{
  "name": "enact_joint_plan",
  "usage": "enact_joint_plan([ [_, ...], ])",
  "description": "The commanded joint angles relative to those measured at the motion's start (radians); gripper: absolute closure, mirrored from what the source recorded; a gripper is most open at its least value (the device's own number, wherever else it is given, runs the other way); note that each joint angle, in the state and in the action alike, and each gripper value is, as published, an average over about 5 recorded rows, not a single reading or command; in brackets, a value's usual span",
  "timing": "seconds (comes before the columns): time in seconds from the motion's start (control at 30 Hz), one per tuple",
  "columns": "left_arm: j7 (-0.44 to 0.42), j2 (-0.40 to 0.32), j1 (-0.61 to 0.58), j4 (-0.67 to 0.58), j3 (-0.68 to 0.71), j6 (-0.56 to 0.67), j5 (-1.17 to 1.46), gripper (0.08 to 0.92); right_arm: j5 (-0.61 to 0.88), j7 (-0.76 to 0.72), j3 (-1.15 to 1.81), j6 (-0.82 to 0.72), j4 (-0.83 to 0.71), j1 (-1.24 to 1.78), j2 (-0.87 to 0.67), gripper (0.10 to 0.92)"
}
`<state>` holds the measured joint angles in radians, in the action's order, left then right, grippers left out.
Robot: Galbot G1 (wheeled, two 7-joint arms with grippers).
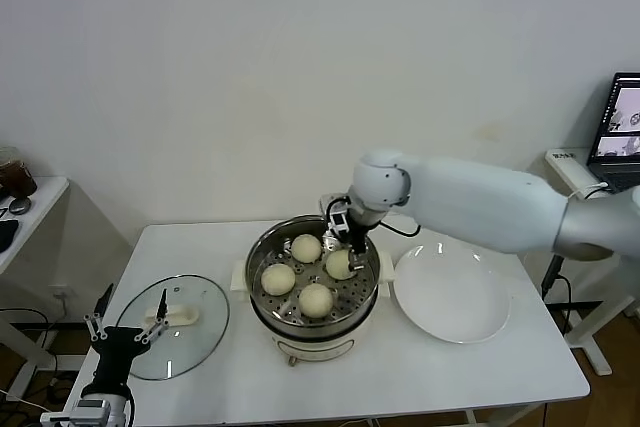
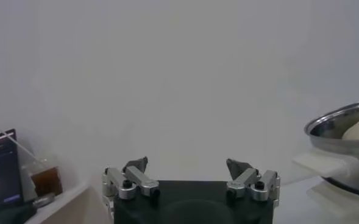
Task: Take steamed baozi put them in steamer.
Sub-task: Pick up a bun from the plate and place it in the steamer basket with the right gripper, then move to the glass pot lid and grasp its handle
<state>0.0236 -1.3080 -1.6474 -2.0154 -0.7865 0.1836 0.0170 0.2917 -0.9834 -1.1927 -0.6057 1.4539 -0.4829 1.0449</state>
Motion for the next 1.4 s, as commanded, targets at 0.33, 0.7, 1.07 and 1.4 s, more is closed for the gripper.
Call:
enact_joint_plan([
  [0.33, 0.01, -0.006, -0.004, -0.01, 0.016, 0.003, 0.031, 0.177, 0.199, 0.804, 0.8, 0.352, 0.402, 0.894, -0.525, 0.203],
  [0.7, 0.097, -0.035, -0.013, -0.036, 0.063, -0.031, -0.103, 0.177, -0.246, 0.83, 1.653, 0.895, 0.363, 1.749, -0.044, 0.203],
  [1.07, 0.177, -0.024, -0.007, 0.021, 0.015, -0.043, -0.545, 0.177, -0.293, 0.782, 1.984, 1.025, 0.38, 1.937, 0.417, 0.203],
  [1.4, 0.269, 0.044, -0.03, 0.207, -0.062, 0.037, -1.177, 0.177, -0.241, 0.802, 2.09, 0.878, 0.417, 2.09, 0.448, 0.203],
])
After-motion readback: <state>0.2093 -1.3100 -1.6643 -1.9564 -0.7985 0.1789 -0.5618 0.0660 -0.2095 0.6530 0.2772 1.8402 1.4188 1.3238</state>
